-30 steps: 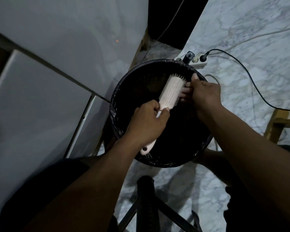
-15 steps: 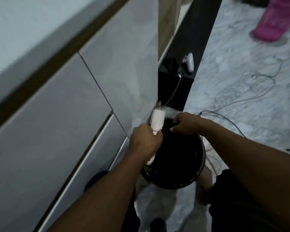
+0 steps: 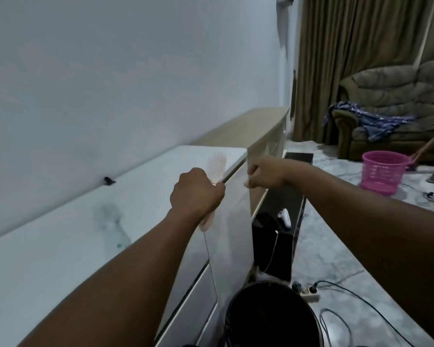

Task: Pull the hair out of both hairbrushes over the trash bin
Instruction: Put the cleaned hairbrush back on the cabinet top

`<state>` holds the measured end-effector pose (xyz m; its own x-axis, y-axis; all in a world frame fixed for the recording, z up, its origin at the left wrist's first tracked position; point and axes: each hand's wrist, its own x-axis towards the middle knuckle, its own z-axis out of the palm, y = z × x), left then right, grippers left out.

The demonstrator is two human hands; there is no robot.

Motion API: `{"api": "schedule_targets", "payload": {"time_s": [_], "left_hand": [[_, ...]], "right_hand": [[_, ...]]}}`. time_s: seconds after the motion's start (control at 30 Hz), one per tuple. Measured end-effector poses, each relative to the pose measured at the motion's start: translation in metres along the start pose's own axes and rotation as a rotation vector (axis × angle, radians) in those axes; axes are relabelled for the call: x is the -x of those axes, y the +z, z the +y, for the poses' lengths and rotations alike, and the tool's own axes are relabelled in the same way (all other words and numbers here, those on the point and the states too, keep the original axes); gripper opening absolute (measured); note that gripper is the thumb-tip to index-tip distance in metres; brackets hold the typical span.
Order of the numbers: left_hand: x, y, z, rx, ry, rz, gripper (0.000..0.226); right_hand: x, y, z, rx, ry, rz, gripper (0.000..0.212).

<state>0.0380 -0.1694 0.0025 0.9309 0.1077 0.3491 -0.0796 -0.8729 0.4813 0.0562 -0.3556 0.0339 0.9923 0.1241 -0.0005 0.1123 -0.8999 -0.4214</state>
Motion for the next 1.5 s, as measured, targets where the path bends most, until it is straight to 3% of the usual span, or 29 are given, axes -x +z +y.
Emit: {"api": "schedule_targets", "payload": {"time_s": [0.23,0.57,0.87,1.33,1.5], "left_hand": [[0.002,-0.103,-0.037,-0.091,-0.057,0.165,0.029],[0.016,-0.177,-0.139,-0.192,-0.313,0.251,0.032],[0.025,-0.171,-0.212,-0.223,-0.450,0.216,0.026],[0.035,-0.122,-0.248,-0.295,-0.514,0.015,0.022],[0.038,-0.119,-0.250,-0.301,-0.514,0.015,0.023]], "right_hand": [[0.018,-0.036,-0.098,0.001,-0.150,0.036,0.051],[-0.005,0.011,-0.213,-0.005,-0.321,-0.067,0.050],[-0.033,0.070,-0.262,-0.016,-0.385,-0.172,0.051],[-0.052,0.137,-0.257,0.035,-0.299,-0.274,0.042],[-0.049,0.165,-0.252,0.036,-0.271,-0.256,0.058]]}}
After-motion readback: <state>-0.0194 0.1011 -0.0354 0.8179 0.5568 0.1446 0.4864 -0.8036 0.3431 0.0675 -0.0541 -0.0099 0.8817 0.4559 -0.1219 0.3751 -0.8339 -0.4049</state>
